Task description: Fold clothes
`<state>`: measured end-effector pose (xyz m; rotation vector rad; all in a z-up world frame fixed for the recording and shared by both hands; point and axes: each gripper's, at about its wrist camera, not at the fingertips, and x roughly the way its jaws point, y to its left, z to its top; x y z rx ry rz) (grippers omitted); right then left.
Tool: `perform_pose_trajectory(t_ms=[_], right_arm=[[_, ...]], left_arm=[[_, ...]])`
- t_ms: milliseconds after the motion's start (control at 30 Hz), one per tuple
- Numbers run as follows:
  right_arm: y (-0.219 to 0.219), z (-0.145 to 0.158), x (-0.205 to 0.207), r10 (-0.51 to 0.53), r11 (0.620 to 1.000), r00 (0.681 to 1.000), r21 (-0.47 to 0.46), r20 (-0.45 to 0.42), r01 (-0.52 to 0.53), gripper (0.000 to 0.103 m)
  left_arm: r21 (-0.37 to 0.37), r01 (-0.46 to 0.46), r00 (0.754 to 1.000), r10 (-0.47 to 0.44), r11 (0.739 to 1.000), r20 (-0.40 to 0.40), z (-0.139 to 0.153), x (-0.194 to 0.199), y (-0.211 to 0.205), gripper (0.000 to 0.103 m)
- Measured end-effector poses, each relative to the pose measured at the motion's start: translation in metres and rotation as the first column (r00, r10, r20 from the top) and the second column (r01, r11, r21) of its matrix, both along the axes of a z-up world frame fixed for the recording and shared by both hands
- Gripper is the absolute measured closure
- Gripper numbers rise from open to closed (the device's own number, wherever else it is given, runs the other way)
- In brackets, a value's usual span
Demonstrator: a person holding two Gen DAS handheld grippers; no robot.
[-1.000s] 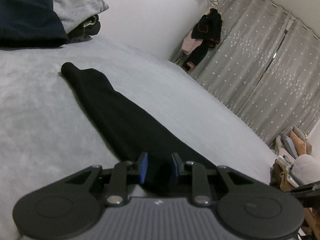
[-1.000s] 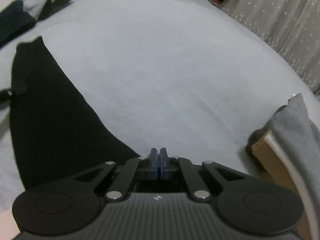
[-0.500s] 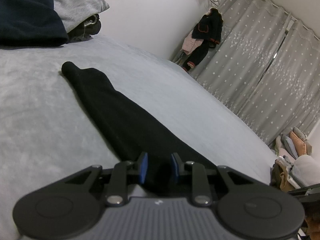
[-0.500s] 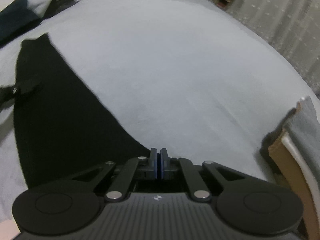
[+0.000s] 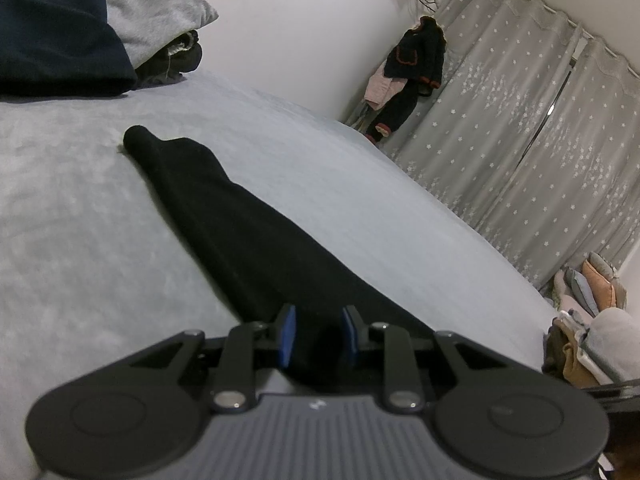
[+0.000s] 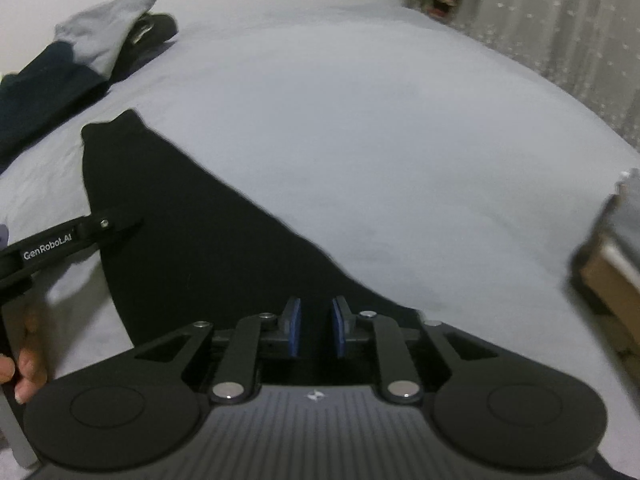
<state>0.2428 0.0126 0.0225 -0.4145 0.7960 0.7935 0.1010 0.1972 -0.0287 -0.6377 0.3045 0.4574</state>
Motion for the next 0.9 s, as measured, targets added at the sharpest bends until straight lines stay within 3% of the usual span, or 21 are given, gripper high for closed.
perform_pose_trajectory(t_ms=[200,367,533,700,800,900], right_arm=[[0.033,-0.011,0.021,-0.037,0.999,0.998,0.030,0.045,0.036,0.085],[0.035,0.003,0.021,-0.114,0.991,0.992,0.078,0.051,0.110,0.082],[-0.035,0.028,-0.019,-0.228,0.972,0.970,0.083,0.082,0.222,0.068],[-0.137,0.027,-0.074,-0.413,0.909,0.902,-0.006,0.122,0.417,0.065],[-0.182,0.019,-0.108,-0.501,0.864,0.861,-0.004,0.092,0.503,0.062],[-0.211,0.006,-0.136,-0.557,0.830,0.828,0.019,0.058,0.557,0.059]], left_arm=[[-0.005,0.000,1.000,0.000,1.000,-0.002,-0.002,0.001,0.002,0.077],[-0.004,0.001,1.000,-0.001,1.000,-0.001,-0.001,0.002,0.001,0.076],[0.027,0.043,0.998,-0.041,0.999,-0.045,0.013,0.001,-0.002,0.063],[0.000,0.140,0.988,-0.139,0.990,-0.072,0.040,-0.004,-0.019,0.052],[0.039,0.267,0.961,-0.263,0.963,-0.086,0.056,-0.005,-0.044,0.043],[0.082,0.417,0.908,-0.410,0.905,-0.087,0.068,-0.010,-0.079,0.042]])
